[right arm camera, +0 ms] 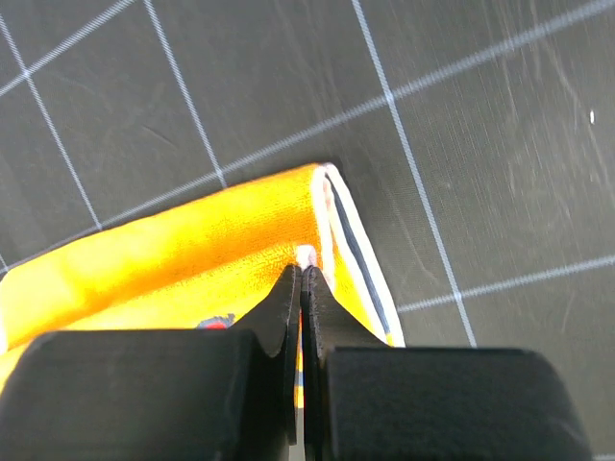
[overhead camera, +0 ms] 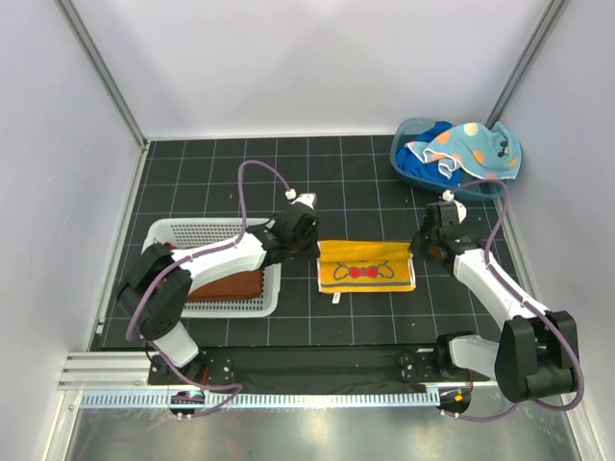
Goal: Fold and stack the towels
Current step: Fold the towel
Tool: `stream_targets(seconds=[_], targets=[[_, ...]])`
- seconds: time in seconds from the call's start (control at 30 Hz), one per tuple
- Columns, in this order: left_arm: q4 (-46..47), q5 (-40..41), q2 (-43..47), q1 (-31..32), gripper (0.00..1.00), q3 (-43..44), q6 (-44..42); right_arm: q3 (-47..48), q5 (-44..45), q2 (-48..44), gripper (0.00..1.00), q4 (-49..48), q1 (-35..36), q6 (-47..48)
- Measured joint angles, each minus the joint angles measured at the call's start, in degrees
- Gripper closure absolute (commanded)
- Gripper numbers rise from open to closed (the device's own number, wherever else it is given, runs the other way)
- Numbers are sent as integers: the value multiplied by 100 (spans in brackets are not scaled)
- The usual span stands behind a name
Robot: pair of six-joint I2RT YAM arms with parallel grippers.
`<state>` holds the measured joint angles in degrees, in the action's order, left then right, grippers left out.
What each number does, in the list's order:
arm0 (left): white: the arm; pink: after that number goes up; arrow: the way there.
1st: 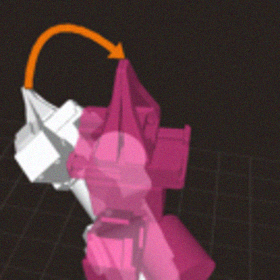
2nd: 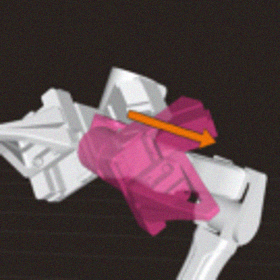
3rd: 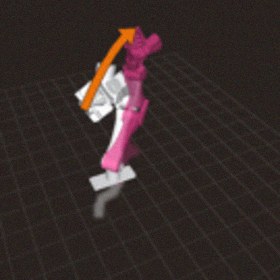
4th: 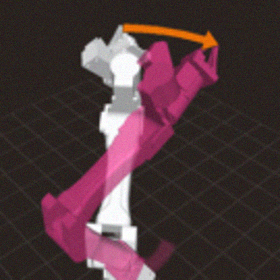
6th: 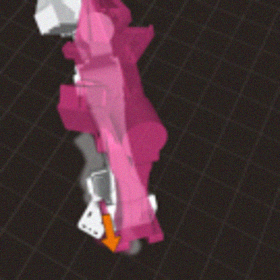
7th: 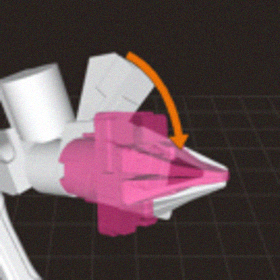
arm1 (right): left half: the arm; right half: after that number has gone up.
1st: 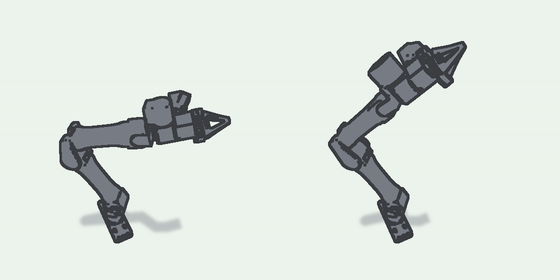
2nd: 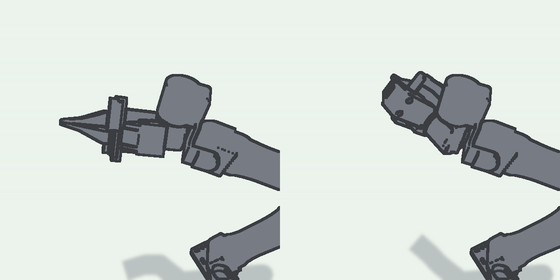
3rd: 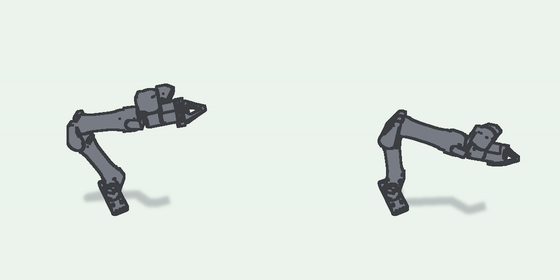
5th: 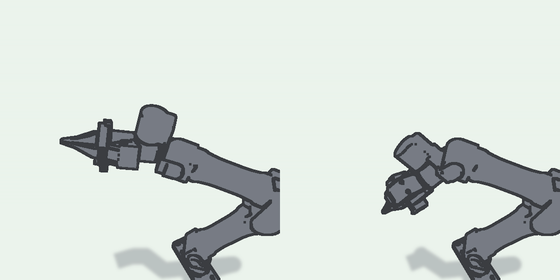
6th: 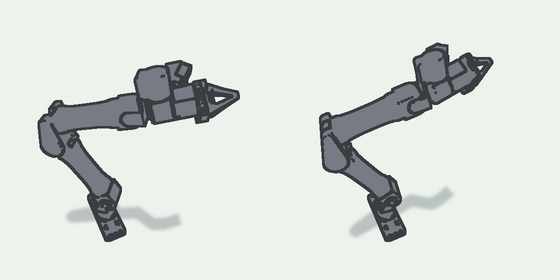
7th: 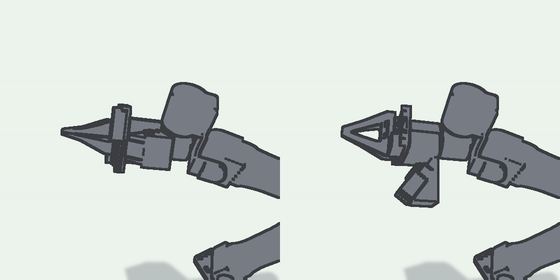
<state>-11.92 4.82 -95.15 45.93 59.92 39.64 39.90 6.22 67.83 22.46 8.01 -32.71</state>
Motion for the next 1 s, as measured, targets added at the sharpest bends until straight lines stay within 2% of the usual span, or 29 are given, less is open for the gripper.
stream_targets(seconds=[0.3,1.0], targets=[[-37,122,448,173,100,-131,42,-232,-2,-278,99,214,0,-372],[-74,264,461,570,100,-544,219,-800,-46,-1064,95,590,0,-629]])
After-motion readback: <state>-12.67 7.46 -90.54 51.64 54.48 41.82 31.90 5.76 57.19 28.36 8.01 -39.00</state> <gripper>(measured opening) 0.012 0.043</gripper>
